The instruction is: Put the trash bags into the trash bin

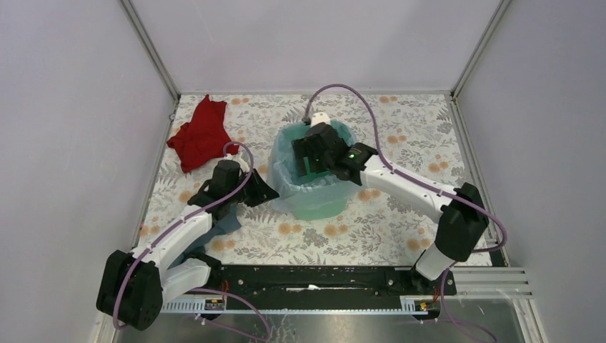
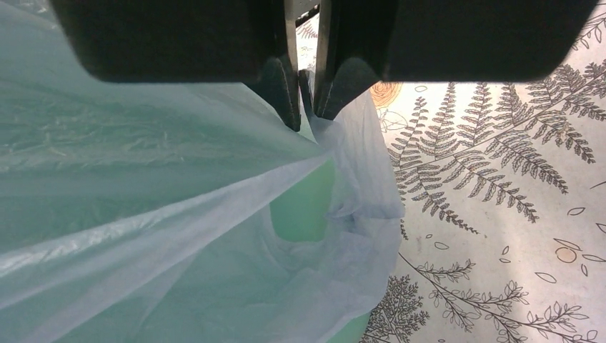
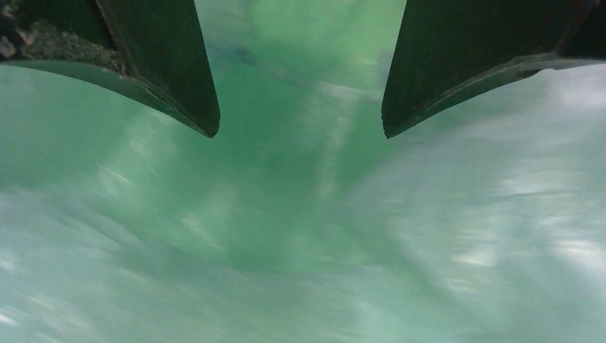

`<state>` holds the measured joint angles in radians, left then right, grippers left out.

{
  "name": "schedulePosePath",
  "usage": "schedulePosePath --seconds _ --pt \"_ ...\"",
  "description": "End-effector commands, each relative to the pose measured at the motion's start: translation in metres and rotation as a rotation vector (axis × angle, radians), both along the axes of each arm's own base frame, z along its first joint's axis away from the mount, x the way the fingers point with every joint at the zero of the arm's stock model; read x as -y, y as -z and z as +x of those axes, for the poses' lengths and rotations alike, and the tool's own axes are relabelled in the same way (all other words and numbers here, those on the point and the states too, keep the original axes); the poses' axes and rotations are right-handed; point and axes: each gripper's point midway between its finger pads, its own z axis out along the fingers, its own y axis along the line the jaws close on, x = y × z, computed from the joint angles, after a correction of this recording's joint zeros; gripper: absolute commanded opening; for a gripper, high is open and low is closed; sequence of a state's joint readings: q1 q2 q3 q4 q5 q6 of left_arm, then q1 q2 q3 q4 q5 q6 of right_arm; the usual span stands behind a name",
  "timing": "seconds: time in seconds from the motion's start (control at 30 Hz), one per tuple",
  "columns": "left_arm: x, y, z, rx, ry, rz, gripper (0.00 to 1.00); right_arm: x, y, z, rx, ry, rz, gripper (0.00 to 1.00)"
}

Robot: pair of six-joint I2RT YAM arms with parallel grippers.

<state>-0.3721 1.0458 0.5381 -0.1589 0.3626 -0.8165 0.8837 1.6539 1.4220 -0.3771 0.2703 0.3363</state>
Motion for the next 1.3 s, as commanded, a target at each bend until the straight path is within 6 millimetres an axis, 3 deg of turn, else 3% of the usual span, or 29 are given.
schedulePosePath --seconds 0.0,0.1,0.27,0.47,0.57,0.67,0.87,1.0,1.13,1.27 --pt "0.004 -0.023 0.01 0.077 0.007 -0.016 0.17 0.07 -0.007 0.022 0.04 0.142 -0.056 0.9" --pt "0.003 -0.02 0.009 0.07 0.003 -0.01 0.18 0.077 0.004 0.035 0.047 0.149 -0.073 0.92" --pt "0.003 -0.02 0.008 0.066 0.005 -0.014 0.19 0.045 0.037 0.044 -0.039 0.104 -0.057 0.92" --pt "0.002 -0.024 0.009 0.077 0.007 -0.006 0.21 0.005 0.034 0.021 -0.05 0.011 -0.046 0.97" --pt "0.004 -0.02 0.012 0.069 0.012 -0.002 0.21 0.015 0.028 0.018 -0.03 0.031 -0.049 1.0" --pt "0.009 -0.018 0.012 0.057 0.026 -0.026 0.21 0.032 0.035 0.018 0.0 0.053 -0.103 1.0" --pt "0.021 -0.019 0.012 0.053 0.05 -0.051 0.22 0.036 0.083 0.008 -0.083 0.055 -0.138 1.0" --pt "0.025 -0.021 0.011 0.054 0.056 -0.056 0.22 0.032 0.101 0.01 -0.089 0.069 -0.12 1.0" --pt "0.024 -0.022 0.01 0.055 0.057 -0.049 0.22 0.029 0.087 0.015 -0.076 0.071 -0.122 1.0" --pt "0.023 -0.024 0.009 0.062 0.052 -0.042 0.23 0.036 0.041 0.018 -0.005 0.078 -0.11 1.0"
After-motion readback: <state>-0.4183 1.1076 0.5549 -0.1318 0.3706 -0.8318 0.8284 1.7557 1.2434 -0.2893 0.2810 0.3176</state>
